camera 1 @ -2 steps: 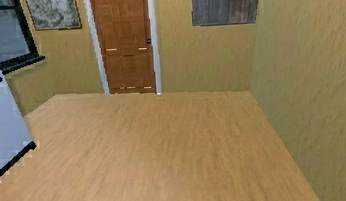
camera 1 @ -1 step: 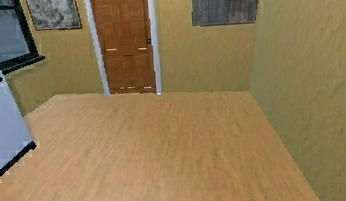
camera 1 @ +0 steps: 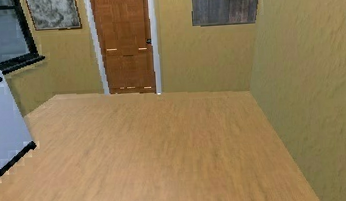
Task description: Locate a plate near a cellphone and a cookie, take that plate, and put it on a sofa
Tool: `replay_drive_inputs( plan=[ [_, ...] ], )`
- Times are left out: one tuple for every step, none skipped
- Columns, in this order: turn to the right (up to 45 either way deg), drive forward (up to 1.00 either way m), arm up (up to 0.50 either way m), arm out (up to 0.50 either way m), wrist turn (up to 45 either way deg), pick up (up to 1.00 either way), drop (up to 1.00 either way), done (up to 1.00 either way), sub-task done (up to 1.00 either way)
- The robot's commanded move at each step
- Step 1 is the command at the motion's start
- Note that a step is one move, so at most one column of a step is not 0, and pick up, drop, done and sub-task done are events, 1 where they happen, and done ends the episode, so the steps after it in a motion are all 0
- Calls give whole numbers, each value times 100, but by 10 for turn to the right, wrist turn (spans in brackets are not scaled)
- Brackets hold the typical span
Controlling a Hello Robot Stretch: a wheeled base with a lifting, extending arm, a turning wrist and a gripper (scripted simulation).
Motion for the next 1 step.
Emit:
replay_drive_inputs(
  plan=[
    [0, 0, 0, 0, 450, 0, 0, 0, 0]
  ],
)
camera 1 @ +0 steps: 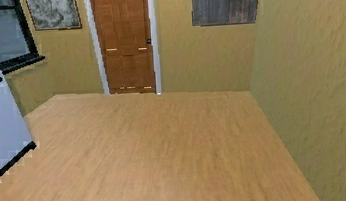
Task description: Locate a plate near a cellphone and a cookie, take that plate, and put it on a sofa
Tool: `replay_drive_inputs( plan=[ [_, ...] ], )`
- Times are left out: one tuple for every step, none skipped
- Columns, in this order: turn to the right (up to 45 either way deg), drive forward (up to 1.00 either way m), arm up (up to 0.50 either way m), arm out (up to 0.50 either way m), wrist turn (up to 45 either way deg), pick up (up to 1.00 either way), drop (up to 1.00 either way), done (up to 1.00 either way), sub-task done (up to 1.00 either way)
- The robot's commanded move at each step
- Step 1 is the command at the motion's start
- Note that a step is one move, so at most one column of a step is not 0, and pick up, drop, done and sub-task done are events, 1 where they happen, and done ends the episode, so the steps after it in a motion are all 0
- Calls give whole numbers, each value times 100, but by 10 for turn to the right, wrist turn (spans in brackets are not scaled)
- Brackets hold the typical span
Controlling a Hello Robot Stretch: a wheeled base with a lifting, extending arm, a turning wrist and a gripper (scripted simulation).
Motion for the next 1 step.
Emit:
replay_drive_inputs(
  plan=[
    [0, 0, 0, 0, 330, 0, 0, 0, 0]
  ],
)
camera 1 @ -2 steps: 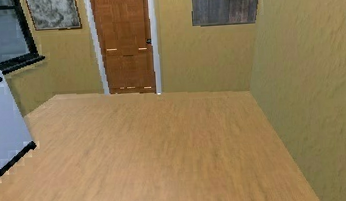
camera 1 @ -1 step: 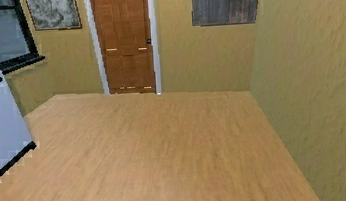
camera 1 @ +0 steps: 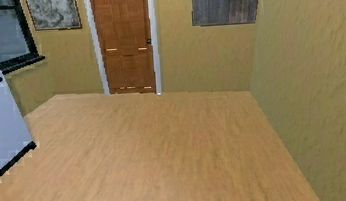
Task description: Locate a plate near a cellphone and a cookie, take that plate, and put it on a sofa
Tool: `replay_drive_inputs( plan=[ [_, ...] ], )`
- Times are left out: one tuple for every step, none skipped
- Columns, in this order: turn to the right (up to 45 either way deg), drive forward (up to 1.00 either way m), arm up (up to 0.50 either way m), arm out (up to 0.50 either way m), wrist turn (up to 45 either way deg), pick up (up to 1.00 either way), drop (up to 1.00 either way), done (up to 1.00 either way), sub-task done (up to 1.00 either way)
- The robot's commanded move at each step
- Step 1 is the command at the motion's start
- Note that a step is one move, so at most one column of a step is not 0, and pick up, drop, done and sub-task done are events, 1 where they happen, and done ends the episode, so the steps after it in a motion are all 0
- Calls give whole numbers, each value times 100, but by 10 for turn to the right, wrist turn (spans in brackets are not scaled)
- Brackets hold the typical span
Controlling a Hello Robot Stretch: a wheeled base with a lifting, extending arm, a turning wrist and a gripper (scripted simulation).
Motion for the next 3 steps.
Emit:
replay_drive_inputs(
  plan=[
    [0, 0, -14, 0, 0, 0, 0, 0, 0],
    [0, 0, 0, 0, 0, 100, 0, 0, 0],
    [0, 0, 10, 0, 0, 0, 0, 0, 0]
  ],
)
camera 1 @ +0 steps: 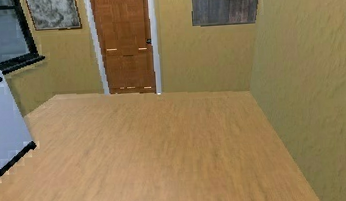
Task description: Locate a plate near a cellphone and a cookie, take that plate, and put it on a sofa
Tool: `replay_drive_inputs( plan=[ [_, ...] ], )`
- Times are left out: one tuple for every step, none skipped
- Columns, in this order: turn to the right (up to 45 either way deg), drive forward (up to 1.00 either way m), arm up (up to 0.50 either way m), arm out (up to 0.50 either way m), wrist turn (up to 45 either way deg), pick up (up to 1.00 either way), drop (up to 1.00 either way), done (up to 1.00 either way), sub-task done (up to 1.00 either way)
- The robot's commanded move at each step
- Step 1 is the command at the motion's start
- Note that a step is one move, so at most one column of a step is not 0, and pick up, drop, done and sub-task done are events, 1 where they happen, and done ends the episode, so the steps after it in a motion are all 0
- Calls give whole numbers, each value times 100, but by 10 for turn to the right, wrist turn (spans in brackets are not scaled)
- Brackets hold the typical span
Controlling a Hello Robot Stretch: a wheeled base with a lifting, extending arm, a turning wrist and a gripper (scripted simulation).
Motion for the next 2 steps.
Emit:
replay_drive_inputs(
  plan=[
    [0, 0, 4, 0, 0, 0, 0, 0, 0],
    [0, 0, 0, 0, -450, 0, 0, 0, 0]
  ],
)
